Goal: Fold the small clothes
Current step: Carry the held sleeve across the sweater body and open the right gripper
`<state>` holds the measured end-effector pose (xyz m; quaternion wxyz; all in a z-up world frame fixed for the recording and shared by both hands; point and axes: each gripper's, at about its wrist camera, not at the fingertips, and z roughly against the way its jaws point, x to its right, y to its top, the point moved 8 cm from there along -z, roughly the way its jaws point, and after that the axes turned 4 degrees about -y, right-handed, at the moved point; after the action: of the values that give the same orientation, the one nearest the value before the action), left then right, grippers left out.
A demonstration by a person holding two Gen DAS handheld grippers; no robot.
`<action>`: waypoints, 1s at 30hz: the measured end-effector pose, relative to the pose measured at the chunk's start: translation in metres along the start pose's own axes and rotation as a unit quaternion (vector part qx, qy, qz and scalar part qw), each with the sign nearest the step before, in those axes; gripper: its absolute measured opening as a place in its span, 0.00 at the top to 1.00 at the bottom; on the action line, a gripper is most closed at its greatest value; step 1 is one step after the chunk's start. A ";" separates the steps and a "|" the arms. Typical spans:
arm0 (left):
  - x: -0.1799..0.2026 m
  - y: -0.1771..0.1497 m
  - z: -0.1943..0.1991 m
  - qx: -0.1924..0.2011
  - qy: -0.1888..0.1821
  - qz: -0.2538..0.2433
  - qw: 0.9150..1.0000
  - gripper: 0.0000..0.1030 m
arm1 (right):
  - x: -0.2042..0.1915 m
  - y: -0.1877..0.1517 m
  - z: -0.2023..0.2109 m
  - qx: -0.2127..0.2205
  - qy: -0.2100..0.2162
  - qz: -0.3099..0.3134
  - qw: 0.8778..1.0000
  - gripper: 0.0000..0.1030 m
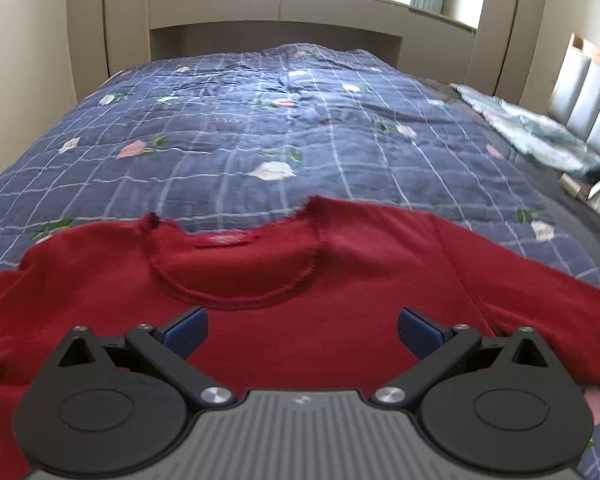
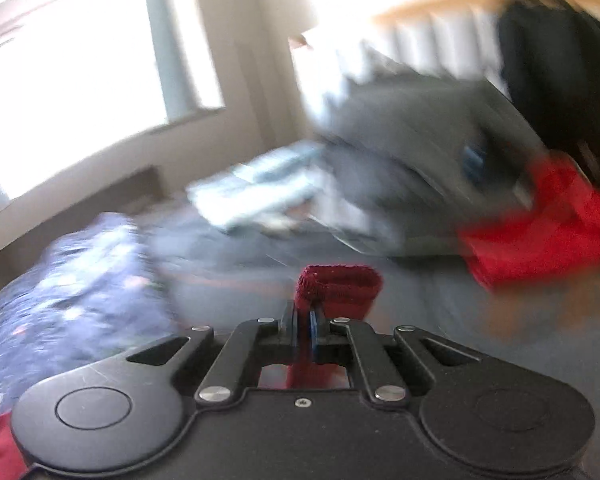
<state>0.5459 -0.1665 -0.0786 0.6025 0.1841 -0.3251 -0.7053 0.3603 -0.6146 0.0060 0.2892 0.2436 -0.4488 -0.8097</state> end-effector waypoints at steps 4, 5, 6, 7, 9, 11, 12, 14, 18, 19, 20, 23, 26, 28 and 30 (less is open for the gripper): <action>-0.044 0.008 0.029 0.018 -0.003 0.036 0.999 0.00 | -0.111 0.023 0.025 0.037 0.105 0.085 0.990 0.95; -0.056 0.010 0.036 0.024 0.000 0.042 0.999 0.00 | -0.142 0.023 0.033 0.044 0.134 0.108 0.984 0.95; -0.069 0.012 0.045 0.031 0.005 0.050 0.998 0.00 | -0.171 0.020 0.041 0.050 0.158 0.128 0.978 0.95; -0.083 0.015 0.053 0.039 0.010 0.057 0.998 0.00 | -0.201 0.015 0.049 0.054 0.185 0.149 0.970 0.95; -0.108 0.019 0.068 0.055 0.022 0.070 0.996 0.00 | -0.255 0.000 0.065 0.057 0.234 0.184 0.953 0.95; -0.136 0.022 0.082 0.071 0.036 0.085 0.993 0.00 | -0.303 -0.022 0.081 0.050 0.278 0.215 0.935 0.95; -0.149 0.023 0.087 0.077 0.042 0.092 0.992 0.00 | -0.325 -0.035 0.089 0.046 0.297 0.230 0.926 0.95; -0.176 0.021 0.097 0.087 0.056 0.108 0.989 0.00 | -0.362 -0.063 0.103 0.040 0.328 0.263 0.906 0.95; -0.222 0.009 0.103 0.089 0.078 0.138 0.983 0.00 | -0.415 -0.132 0.129 0.032 0.372 0.333 0.866 0.95; -0.230 0.005 0.102 0.087 0.082 0.143 0.982 0.00 | -0.427 -0.151 0.136 0.030 0.378 0.350 0.857 0.95; -0.238 0.001 0.101 0.084 0.086 0.148 0.982 0.00 | -0.437 -0.170 0.141 0.025 0.384 0.366 0.847 0.95; -0.253 -0.013 0.095 0.074 0.094 0.158 0.980 0.00 | -0.460 -0.224 0.150 0.012 0.394 0.411 0.822 0.95; -0.260 -0.024 0.090 0.067 0.091 0.163 0.980 0.00 | -0.472 -0.269 0.161 0.007 0.394 0.450 0.801 0.95; -0.258 -0.028 0.084 0.064 0.086 0.162 0.981 0.00 | -0.473 -0.291 0.167 0.009 0.392 0.471 0.790 0.94; -0.254 -0.029 0.079 0.065 0.081 0.157 0.982 0.00 | -0.469 -0.303 0.171 0.003 0.396 0.483 0.781 0.88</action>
<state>0.5258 0.1004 -0.0744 0.7164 0.2259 -0.3455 -0.5624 0.5079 -0.0622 -0.1117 0.7941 0.2945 -0.3559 -0.3949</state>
